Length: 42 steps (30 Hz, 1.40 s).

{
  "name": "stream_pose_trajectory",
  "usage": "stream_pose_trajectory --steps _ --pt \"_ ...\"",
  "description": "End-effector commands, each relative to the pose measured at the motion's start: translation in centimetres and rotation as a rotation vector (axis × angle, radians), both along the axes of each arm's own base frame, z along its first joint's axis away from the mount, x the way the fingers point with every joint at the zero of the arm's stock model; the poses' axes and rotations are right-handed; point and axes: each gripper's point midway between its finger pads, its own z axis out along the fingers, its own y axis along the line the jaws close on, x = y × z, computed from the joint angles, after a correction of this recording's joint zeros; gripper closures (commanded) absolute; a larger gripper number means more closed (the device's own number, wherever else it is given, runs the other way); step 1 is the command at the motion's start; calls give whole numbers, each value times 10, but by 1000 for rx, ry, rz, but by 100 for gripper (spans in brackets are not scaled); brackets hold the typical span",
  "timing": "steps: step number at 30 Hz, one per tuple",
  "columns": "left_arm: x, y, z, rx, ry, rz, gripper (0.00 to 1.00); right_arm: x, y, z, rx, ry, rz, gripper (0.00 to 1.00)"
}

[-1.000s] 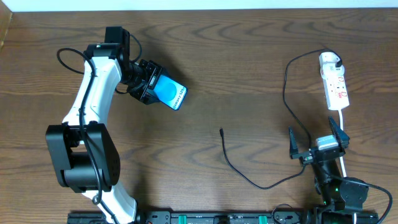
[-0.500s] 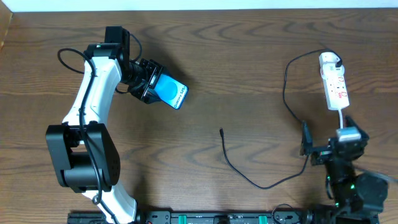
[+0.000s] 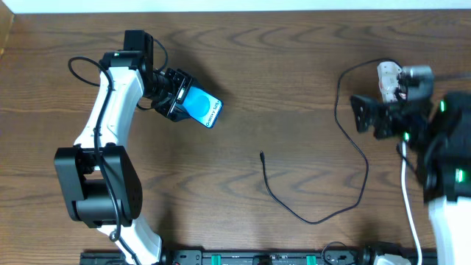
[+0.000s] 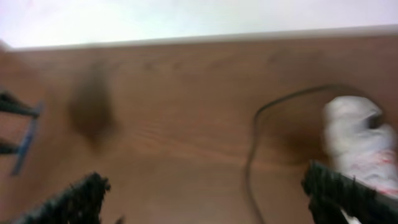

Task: Plug charger to phone and switch on socket
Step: 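Raise the right arm and move the open right gripper toward the phone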

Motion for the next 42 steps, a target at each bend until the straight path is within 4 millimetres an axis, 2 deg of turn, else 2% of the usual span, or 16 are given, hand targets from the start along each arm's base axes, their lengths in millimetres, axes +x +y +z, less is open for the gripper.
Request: stream_pose_trajectory --steps 1,6,8,13,16,22,23,25,26,31,35,42 --pt "1 -1 14 -17 -45 -13 93 14 38 -2 233 113 171 1" --pt "1 -1 14 -18 -43 -11 93 28 69 -20 467 241 329 1" --pt "1 -1 14 -18 -44 -11 93 46 69 -37 542 312 275 1" --pt "1 -1 14 -18 -44 -11 93 59 70 -69 702 527 136 1" --pt "1 -1 14 -17 -44 -11 93 71 85 -81 718 539 158 1" --pt "2 -1 15 -18 -44 -5 93 71 151 -105 682 579 269 1" --pt "2 -1 15 -20 -38 6 93 68 172 -115 660 602 274 1" --pt "3 -1 15 -21 -35 15 93 63 192 -124 631 613 282 1" --pt "4 -1 14 -21 -30 27 93 59 210 -129 601 608 299 1" --pt "5 -1 15 -30 -6 70 93 48 251 -133 533 570 308 1" --pt "6 -1 15 -39 15 112 93 42 277 -126 522 514 331 1" --pt "6 -2 15 -57 72 193 93 39 296 -116 535 470 345 1"
